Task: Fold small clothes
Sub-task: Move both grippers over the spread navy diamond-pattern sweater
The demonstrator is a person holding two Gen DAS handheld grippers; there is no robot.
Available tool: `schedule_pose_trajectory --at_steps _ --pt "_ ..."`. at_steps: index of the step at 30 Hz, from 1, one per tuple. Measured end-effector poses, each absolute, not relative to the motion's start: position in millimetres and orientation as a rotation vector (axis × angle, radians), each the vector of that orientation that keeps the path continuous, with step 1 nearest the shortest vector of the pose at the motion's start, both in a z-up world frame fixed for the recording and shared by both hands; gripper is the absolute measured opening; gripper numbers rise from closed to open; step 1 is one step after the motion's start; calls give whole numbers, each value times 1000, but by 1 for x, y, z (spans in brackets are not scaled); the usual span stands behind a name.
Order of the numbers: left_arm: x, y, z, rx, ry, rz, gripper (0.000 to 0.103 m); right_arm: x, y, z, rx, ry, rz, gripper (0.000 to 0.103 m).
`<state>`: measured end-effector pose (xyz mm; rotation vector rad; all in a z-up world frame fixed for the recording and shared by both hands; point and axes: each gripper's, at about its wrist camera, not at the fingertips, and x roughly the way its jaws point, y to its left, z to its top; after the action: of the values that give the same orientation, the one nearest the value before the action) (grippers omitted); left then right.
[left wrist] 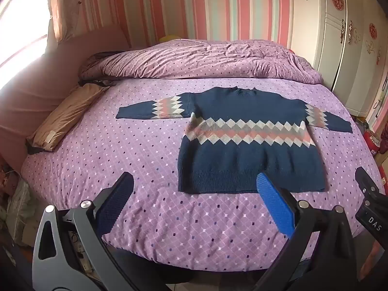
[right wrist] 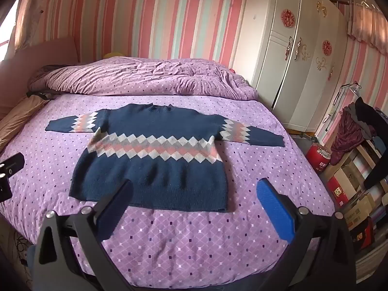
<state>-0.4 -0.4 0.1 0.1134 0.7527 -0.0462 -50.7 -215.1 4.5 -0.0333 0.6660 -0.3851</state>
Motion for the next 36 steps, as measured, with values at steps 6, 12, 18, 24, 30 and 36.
schedule_pose_trajectory --at_steps 6,12,18,24,30,36 --pt "1 0 -1 101 770 -55 100 -50 -214 4 -48 666 -388 102" --pt "4 -3 0 94 780 -54 100 -51 -218 5 -33 665 -381 102" --pt "5 -1 -2 93 776 -55 100 -50 -215 3 -34 664 -380 102" --pt "4 3 -4 46 758 -101 100 -51 -222 2 -36 639 -361 102" --pt "27 -4 -7 36 732 -110 100 -35 -248 -14 16 609 -332 102" --pt "61 -15 -15 58 715 -87 100 -14 -277 -17 33 583 -374 102"
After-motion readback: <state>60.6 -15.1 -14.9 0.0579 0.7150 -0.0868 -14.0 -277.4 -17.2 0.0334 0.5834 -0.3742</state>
